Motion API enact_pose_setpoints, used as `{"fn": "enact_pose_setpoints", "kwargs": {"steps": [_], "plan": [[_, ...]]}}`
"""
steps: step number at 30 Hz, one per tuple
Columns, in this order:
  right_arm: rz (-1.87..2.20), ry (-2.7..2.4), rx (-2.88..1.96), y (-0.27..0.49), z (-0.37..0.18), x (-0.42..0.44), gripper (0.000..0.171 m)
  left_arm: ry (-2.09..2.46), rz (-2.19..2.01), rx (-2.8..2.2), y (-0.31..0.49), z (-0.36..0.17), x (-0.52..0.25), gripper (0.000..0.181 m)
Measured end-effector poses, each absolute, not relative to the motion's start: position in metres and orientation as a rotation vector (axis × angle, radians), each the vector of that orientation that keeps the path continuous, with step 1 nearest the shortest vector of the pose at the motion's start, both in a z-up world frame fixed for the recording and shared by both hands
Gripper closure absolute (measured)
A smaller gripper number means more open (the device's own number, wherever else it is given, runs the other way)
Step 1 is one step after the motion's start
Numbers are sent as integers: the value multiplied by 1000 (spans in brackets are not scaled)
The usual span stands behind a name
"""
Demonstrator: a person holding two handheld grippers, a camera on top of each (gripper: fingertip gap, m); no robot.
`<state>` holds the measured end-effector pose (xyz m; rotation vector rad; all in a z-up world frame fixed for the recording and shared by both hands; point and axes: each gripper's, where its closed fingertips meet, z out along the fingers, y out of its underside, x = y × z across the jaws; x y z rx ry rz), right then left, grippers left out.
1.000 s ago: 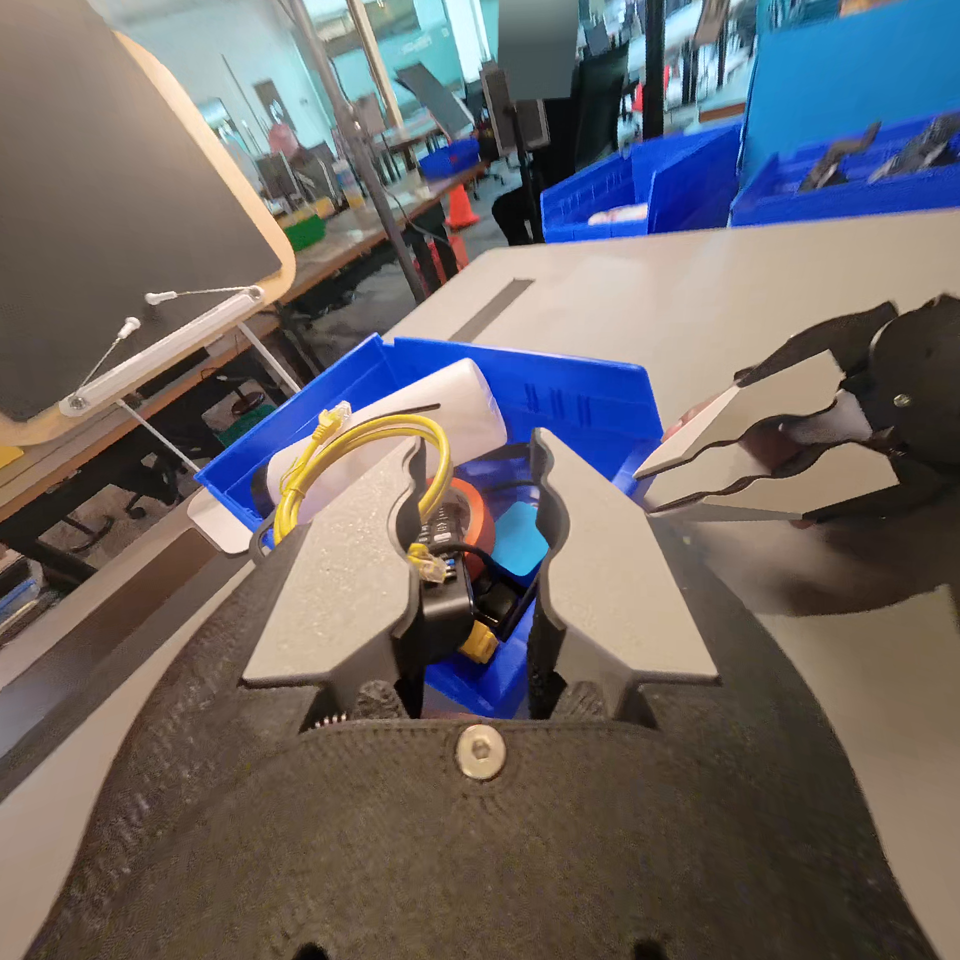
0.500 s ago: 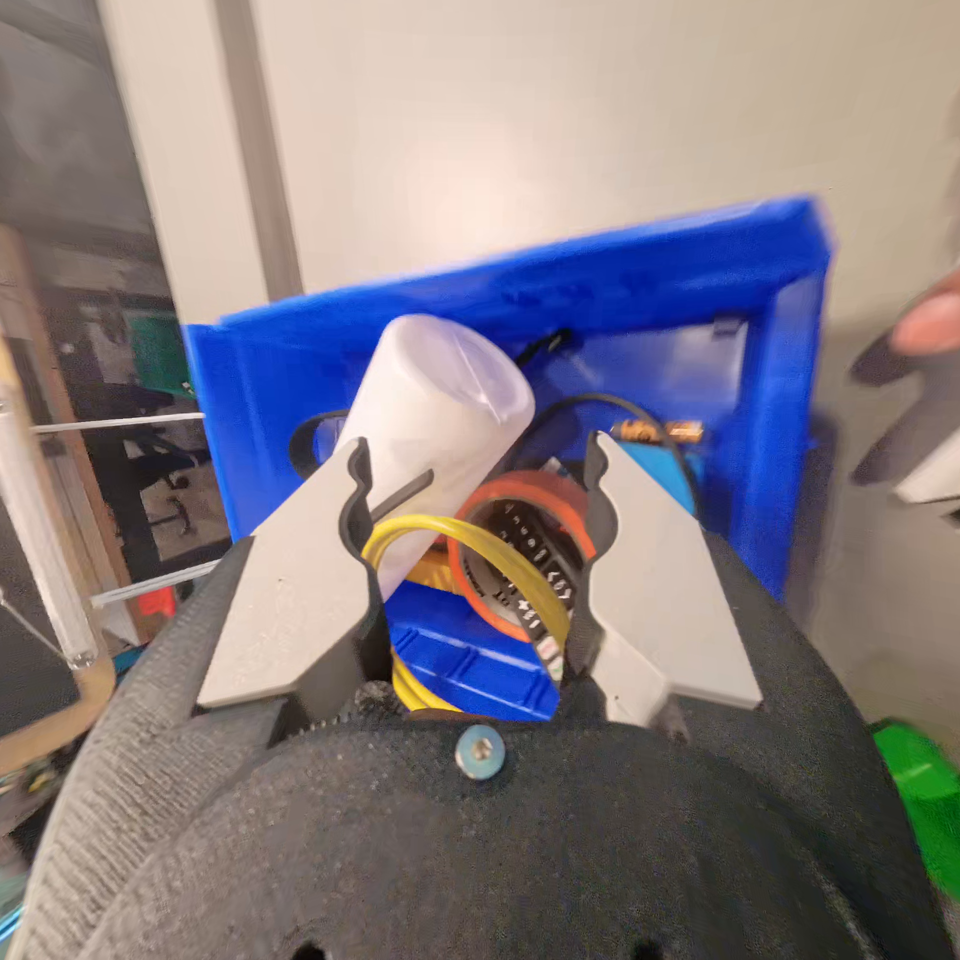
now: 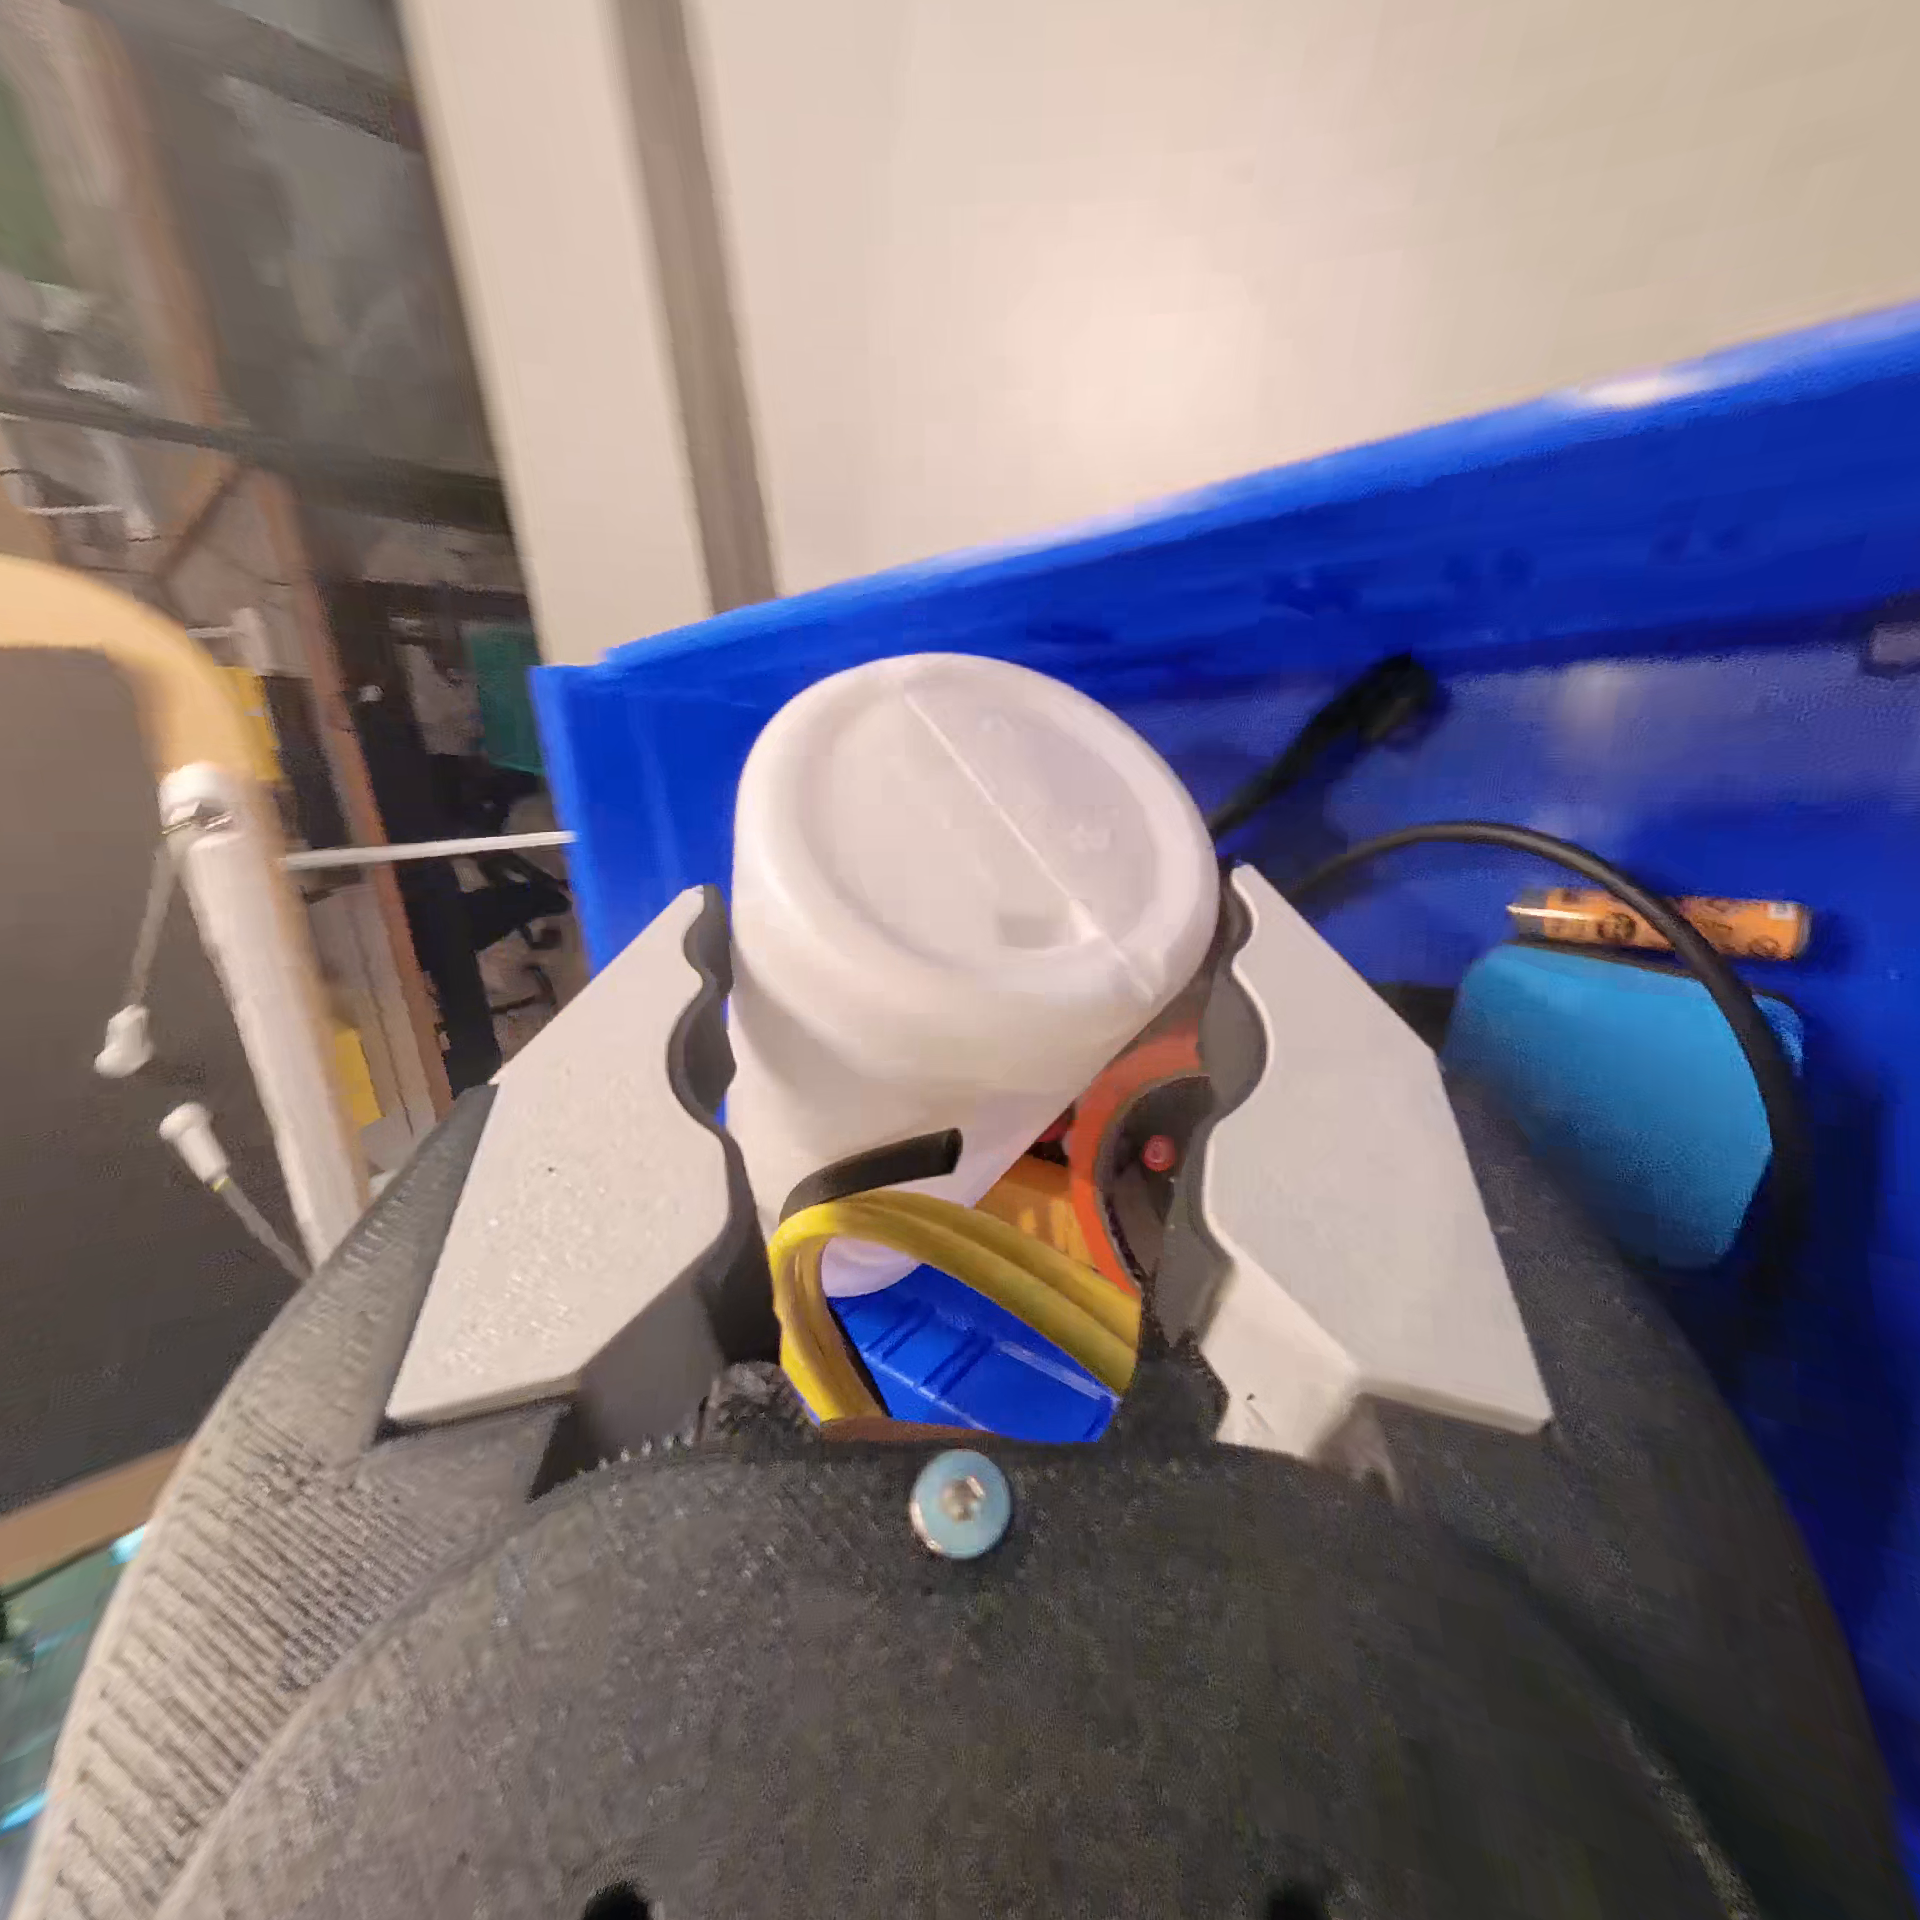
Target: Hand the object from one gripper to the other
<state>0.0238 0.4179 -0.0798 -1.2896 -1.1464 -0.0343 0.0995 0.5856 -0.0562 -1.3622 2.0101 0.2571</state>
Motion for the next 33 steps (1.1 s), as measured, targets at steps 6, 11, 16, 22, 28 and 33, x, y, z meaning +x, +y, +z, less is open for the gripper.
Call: {"fn": "enact_pose_setpoints", "kwargs": {"steps": [6,11,16,22,28,33], "plan": [[-39,-1158,-1286,417,-81,23,153,1648,-112,-1361,582,26,86,94],[-41,-1156,-1288,418,-81,23,153,1652,-241,-1314,554,34,72,95],[-44,-1164,-1284,417,-82,22,153,1816,-255,-1210,510,16,65,95],[-40,-1175,-1278,416,-83,21,154,1998,-215,-1195,473,-2,56,96],[-39,-1188,-1274,414,-84,19,154,2104,-265,-1345,458,-17,46,91],[-44,-1195,-1265,412,-83,18,154,2140,-301,-1433,454,-30,44,86]]}}
